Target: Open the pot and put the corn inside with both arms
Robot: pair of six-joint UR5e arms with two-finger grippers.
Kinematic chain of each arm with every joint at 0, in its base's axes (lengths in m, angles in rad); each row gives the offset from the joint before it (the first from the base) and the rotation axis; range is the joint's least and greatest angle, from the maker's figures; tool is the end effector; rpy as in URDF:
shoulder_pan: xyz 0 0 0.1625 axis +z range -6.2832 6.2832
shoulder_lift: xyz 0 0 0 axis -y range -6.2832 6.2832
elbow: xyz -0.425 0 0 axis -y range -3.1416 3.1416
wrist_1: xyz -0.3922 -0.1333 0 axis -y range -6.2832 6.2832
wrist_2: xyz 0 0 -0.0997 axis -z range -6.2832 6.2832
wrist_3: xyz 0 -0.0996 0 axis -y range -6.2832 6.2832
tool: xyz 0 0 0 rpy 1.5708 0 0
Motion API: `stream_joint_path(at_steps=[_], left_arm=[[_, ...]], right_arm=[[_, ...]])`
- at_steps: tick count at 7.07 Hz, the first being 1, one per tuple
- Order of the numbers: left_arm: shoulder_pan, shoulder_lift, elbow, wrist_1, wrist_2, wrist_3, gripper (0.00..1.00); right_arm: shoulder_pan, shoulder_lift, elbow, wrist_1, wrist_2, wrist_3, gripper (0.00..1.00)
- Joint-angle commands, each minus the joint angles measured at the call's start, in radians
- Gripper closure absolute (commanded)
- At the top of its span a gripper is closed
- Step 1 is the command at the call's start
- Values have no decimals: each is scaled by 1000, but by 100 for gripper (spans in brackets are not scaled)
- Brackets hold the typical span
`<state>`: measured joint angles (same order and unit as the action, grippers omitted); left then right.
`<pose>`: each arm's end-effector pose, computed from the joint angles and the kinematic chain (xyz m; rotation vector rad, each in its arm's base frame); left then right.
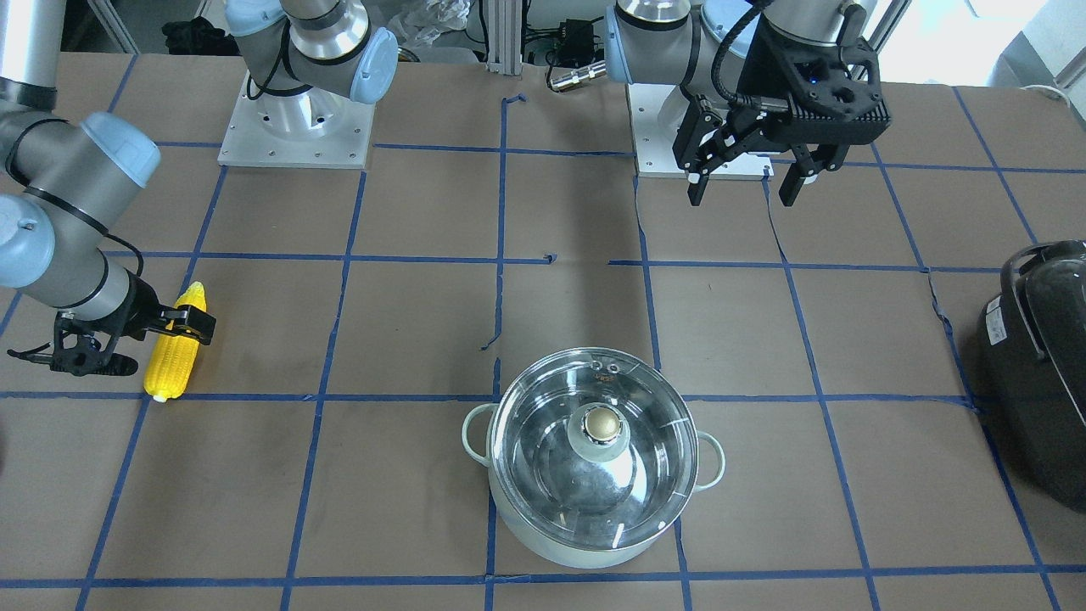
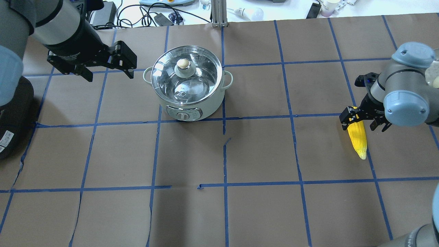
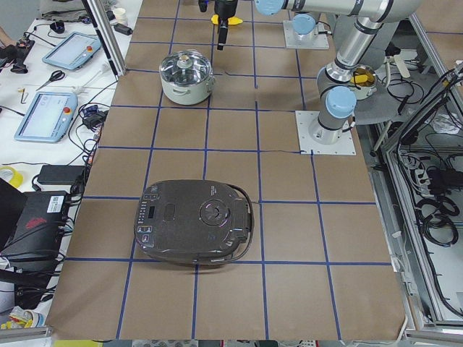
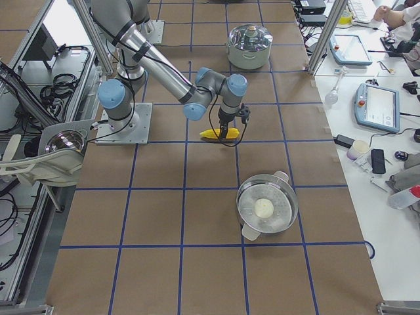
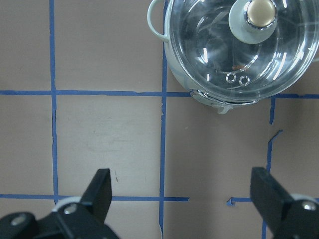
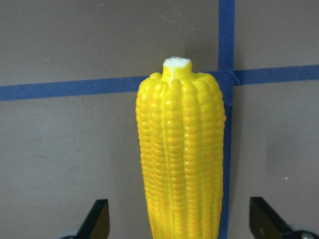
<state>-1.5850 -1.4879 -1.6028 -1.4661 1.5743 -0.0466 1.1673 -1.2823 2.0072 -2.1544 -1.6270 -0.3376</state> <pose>-0.1396 -0.4685 0.5230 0.0511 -3.1304 0.2441 -0.0786 -0.5093 0.1974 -0.0969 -3.1299 -0.2384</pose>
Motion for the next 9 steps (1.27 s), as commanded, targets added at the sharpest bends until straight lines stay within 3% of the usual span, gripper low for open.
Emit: stream_joint_path(at_steps=[1,3,4,6,7,9], left_arm=[[2,-59,38,3,-11,7,0],[-4,-197,64,143,-62,5,0],[-6,-288,81,238,-63,-2,0],[-50,-435,206,212,-65,-143,0],[-76,-498,284,178,-59,-159,0],[-139,-587,342,173,-6,-168,0]], right_arm=[[0,20,1,-10,-1,2,0],[0,44,-2,-22,1,9,0],[0,49,-1,-45,6,11,10],[0,52,-4,-47,1,22,89],[0,44,-7,-45,-1,26,100],[6,22,-45,-29,-4,26,100]])
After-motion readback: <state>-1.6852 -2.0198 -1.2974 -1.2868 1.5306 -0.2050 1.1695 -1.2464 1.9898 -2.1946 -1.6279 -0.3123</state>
